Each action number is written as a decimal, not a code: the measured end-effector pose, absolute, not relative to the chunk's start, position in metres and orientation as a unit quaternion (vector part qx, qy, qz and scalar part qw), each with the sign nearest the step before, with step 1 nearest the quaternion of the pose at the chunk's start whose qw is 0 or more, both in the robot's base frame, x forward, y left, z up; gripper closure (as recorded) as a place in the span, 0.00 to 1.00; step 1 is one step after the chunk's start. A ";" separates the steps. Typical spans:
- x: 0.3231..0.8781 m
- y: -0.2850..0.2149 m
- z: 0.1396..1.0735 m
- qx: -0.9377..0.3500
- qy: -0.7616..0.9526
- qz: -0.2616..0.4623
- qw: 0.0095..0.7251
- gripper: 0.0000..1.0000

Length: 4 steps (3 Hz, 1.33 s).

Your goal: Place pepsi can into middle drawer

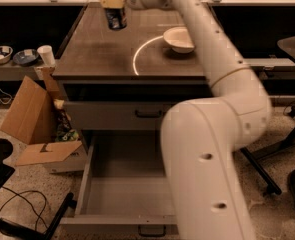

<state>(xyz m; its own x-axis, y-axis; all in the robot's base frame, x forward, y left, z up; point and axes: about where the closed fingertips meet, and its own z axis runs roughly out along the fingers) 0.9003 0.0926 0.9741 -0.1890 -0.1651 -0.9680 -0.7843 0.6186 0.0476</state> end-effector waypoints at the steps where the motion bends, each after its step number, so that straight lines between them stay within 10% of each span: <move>1: 0.864 0.037 1.027 -0.305 0.738 0.248 0.549 1.00; 4: 0.626 -0.027 1.231 -0.218 0.675 0.234 0.665 1.00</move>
Offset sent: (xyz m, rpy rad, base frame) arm -0.3018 -0.0411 -0.0505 -0.2917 0.3159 -0.0689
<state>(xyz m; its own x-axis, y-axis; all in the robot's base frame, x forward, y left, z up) 0.6259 -0.0271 1.2309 -0.0209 0.0177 -0.9996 -0.6058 0.7952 0.0267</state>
